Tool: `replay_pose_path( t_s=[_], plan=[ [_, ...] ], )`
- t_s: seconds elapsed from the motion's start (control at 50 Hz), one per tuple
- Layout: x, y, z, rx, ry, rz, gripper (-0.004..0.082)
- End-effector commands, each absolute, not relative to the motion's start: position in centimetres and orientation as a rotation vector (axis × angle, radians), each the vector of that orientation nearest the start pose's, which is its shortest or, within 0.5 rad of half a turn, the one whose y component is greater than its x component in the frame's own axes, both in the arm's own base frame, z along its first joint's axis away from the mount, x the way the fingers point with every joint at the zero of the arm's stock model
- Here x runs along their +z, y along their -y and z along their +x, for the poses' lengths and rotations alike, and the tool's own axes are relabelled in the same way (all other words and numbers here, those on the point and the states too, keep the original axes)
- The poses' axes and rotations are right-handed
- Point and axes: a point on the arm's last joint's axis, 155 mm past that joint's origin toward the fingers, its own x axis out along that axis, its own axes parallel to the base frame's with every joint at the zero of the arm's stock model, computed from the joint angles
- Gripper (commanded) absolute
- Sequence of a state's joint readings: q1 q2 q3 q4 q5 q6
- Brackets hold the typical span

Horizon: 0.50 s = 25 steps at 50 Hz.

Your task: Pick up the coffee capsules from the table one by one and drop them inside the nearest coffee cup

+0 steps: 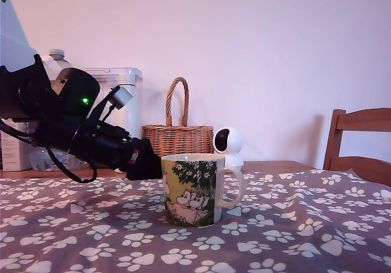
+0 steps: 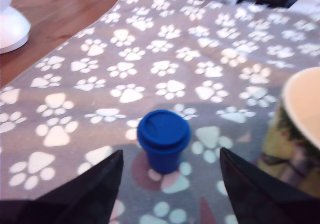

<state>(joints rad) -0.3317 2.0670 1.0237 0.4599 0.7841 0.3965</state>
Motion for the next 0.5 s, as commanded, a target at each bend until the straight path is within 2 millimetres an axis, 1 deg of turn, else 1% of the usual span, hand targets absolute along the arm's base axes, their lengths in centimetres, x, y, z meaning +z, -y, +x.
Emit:
replay_pose_path(
  t_s=[0.0,0.18,0.34,0.48],
  plan=[
    [2.3,28.4,41.7,-1.192,-0.420,0.201,0.0552],
    [1.7,29.5,42.1,-1.212,-0.454,0.196,0.0552],
    [1.6,30.6,42.3,-1.231,-0.478,0.195,0.0552],
    [0.6,31.1,42.4,-1.238,-0.513,0.195,0.0552]
  ],
)
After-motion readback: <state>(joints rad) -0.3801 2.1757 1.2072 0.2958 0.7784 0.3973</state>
